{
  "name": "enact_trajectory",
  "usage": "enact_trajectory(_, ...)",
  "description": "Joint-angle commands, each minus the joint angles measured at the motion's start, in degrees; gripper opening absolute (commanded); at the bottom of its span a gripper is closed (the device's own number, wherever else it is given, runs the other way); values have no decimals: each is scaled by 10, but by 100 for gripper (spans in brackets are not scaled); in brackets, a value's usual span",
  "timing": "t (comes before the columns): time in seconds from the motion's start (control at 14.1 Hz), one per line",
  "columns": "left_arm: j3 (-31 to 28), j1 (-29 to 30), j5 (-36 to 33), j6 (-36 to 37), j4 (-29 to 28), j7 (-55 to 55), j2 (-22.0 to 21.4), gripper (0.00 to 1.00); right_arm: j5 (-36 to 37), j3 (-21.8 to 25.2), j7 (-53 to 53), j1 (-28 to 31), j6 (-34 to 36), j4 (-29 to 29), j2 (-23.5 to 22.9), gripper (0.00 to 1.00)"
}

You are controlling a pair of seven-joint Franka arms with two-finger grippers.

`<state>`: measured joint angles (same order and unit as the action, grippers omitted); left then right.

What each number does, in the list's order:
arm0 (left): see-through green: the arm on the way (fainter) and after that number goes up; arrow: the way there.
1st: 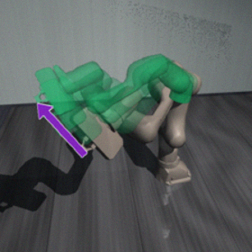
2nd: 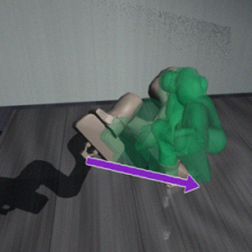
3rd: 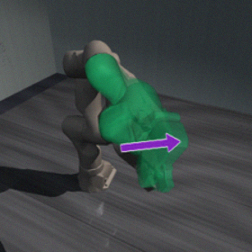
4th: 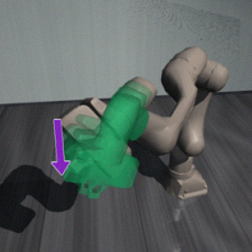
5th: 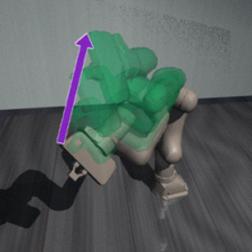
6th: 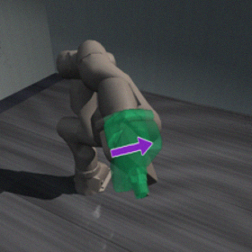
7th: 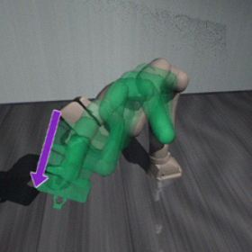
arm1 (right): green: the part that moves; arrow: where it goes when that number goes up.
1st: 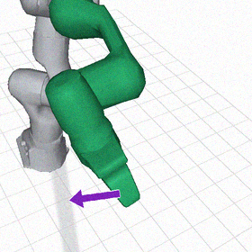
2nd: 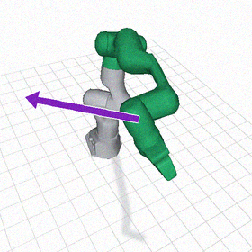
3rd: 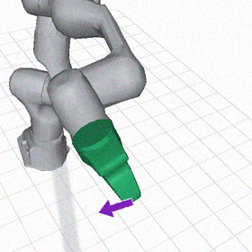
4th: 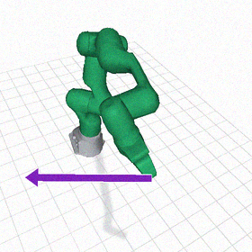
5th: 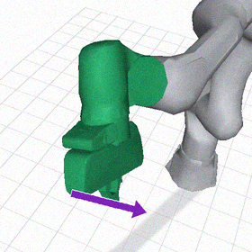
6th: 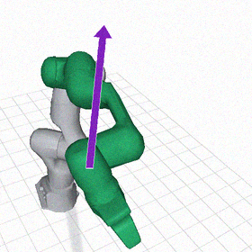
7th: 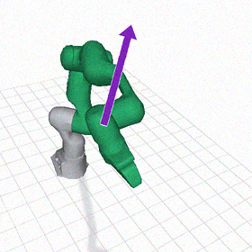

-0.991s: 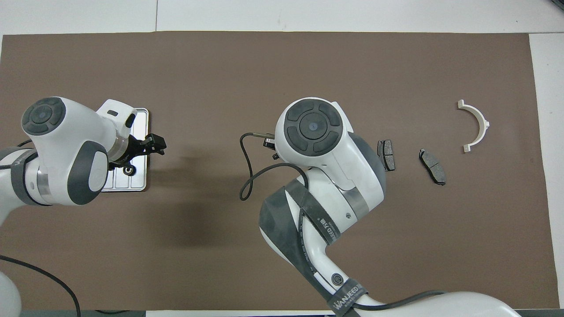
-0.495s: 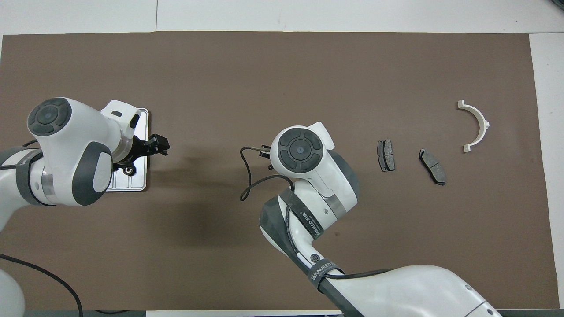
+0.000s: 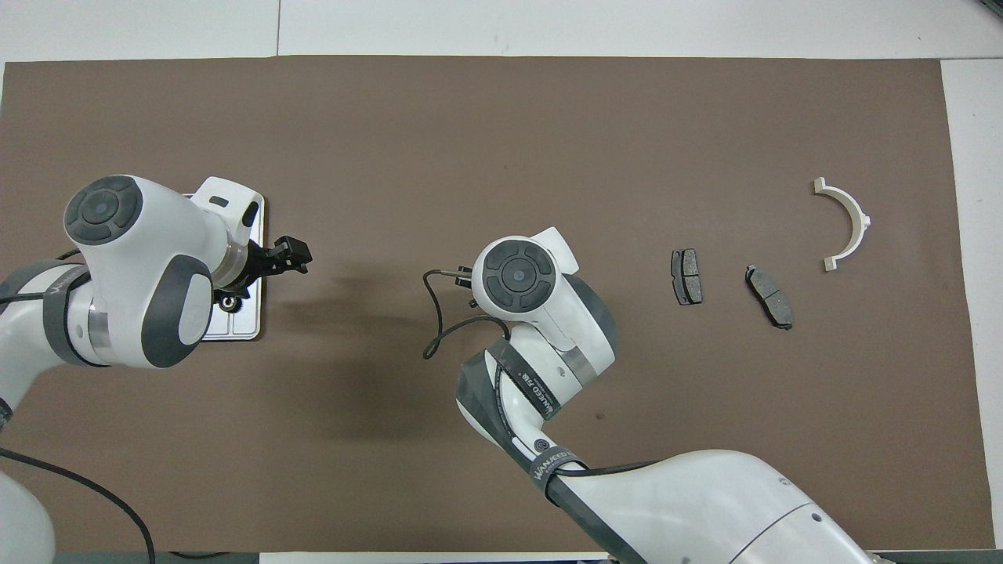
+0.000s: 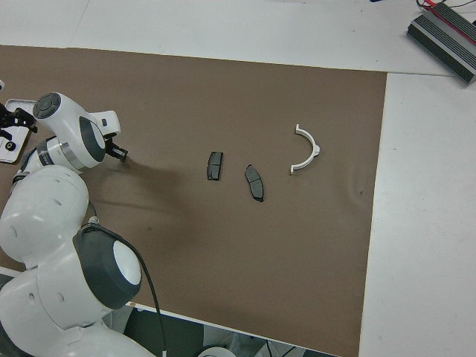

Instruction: Pick bearing gear from pile to tray

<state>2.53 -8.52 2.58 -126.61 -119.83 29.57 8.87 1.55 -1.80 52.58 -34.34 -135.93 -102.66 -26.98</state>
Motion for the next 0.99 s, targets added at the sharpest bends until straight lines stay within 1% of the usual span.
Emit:
enact_trajectory(0.0, -5, -16, -3, -26, -9, 35, -3, 100, 1, -1, 11, 8, -19, -17, 1, 86)
enact_trajectory(0.07, -5, -19, -3, -27, -9, 38, -2, 100, 1, -1, 12, 9, -14, -13, 1, 96)
enact_trajectory(0.21, -5, -24, -3, -27, -8, 40, -2, 100, 1, 3, 6, 20, 18, 6, 11, 98)
enact_trajectory(0.28, -5, -33, -3, -29, -7, 53, -1, 100, 5, 3, 0, 36, 53, 30, 19, 98)
enact_trajectory(0.35, -6, -49, -2, -36, -5, 74, 0, 100, 7, 3, -30, 52, 91, 57, 31, 98)
enact_trajectory(0.5, -6, -73, -2, -36, 6, 101, 8, 100, 7, 3, -132, 101, 139, 95, 53, 99)
enact_trajectory(0.57, -7, -89, -1, -33, 20, 119, 17, 100, 6, 3, -177, 126, 149, 105, 64, 99)
enact_trajectory(0.64, -7, -104, -1, -22, 49, 137, 38, 100, 6, 3, -231, 151, 158, 112, 73, 99)
enact_trajectory(0.85, -9, -157, -1, 17, 135, 217, 93, 100, 0, 3, -436, 246, 179, 115, 101, 100)
enact_trajectory(0.92, -9, -177, -2, 27, 157, 238, 108, 100, -1, 2, -502, 275, 197, 116, 112, 100)
